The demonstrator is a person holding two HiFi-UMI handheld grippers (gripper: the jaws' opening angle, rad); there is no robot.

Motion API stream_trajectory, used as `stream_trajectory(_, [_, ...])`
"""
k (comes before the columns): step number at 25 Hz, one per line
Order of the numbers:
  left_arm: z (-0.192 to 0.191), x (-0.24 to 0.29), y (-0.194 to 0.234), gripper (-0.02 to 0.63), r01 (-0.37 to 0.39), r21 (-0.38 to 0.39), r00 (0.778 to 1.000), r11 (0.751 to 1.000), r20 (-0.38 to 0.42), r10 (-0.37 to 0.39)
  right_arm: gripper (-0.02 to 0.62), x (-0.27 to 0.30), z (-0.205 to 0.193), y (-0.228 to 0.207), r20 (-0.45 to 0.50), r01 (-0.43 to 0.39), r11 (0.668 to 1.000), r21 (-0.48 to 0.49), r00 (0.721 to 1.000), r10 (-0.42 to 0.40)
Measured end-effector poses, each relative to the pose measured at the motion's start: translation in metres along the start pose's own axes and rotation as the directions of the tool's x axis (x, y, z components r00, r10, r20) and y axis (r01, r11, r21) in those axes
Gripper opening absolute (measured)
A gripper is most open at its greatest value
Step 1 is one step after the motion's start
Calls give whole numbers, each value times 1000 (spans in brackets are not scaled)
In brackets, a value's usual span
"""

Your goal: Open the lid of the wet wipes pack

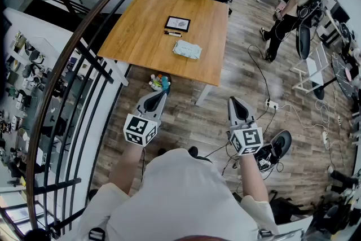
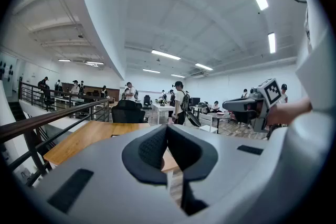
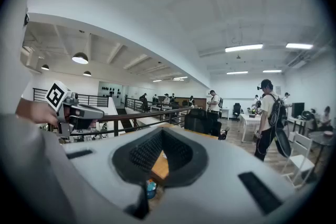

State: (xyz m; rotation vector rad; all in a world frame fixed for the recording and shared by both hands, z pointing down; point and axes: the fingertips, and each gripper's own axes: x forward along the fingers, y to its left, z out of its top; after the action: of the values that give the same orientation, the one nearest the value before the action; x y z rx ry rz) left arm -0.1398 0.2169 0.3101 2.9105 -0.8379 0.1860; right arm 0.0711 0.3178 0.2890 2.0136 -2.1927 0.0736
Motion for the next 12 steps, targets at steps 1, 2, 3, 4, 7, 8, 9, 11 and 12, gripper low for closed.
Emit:
stream_trajectory(1, [-1, 0, -1, -6, 0, 0, 1000, 1000, 0, 0, 2, 0, -1, 1, 0, -2, 1000, -1, 1000, 2])
stream_trajectory(2, [-2, 0, -1, -6, 0, 0, 1000, 1000, -1, 0, 2, -1, -1, 1, -1, -3, 1000, -2, 1000, 3])
stream_trajectory(3, [-2, 0, -2, -6, 0, 1, 1000, 1000, -1, 0, 2, -1, -2, 1, -1, -5, 1000, -3, 1000, 5])
stream_trajectory(4, [-3, 1, -2, -6, 0, 1, 1000, 1000, -1, 0, 2, 0, -2, 1, -2, -6, 1000, -4, 1000, 6])
stream_trajectory(7, [-3, 4, -3, -6, -3, 3, 1000, 1000, -2, 3, 2, 1, -4, -2, -3, -8, 1000, -7, 1000, 8])
stream_trajectory(8, [-3, 5, -3, -6, -3, 3, 1000, 1000, -2, 3, 2, 2, -4, -3, -3, -9, 1000, -8, 1000, 9])
stream_trajectory(9, [-2, 6, -3, -6, -4, 3, 1000, 1000, -2, 4, 2, 2, -4, -4, -3, -9, 1000, -10, 1000, 9])
stream_trajectory(11, [-1, 8, -4, -6, -6, 4, 1000, 1000, -4, 6, 2, 3, -4, -6, -6, -10, 1000, -14, 1000, 10])
stream_trajectory(12, [-2, 9, -6, -6, -7, 5, 1000, 1000, -6, 7, 2, 3, -4, -7, -7, -11, 1000, -15, 1000, 11])
